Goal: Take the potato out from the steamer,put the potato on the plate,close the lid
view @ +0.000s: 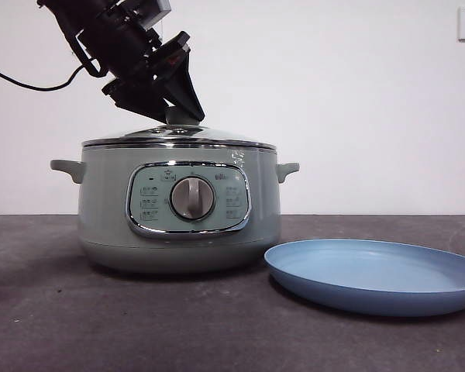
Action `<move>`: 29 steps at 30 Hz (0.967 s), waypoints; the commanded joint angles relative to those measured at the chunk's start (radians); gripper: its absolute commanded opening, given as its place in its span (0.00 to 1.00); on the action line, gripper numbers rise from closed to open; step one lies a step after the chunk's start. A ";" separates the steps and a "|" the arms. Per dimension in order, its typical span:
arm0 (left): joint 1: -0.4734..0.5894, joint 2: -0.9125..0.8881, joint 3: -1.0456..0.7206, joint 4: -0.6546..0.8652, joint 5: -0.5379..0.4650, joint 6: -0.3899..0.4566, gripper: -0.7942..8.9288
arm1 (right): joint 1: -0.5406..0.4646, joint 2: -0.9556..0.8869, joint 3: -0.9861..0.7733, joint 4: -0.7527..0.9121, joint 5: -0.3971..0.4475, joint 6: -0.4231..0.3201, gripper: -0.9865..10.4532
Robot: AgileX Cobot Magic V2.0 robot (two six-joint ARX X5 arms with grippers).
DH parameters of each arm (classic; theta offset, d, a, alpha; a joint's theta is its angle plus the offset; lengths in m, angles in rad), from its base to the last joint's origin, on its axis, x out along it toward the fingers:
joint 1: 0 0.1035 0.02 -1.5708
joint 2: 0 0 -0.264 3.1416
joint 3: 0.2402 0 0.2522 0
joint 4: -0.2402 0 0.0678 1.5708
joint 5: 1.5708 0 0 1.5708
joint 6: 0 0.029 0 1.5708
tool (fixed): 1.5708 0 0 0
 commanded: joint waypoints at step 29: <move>0.051 -0.386 0.002 -0.130 -0.004 -0.034 0.07 | 0.122 0.193 0.013 0.322 0.000 0.240 0.61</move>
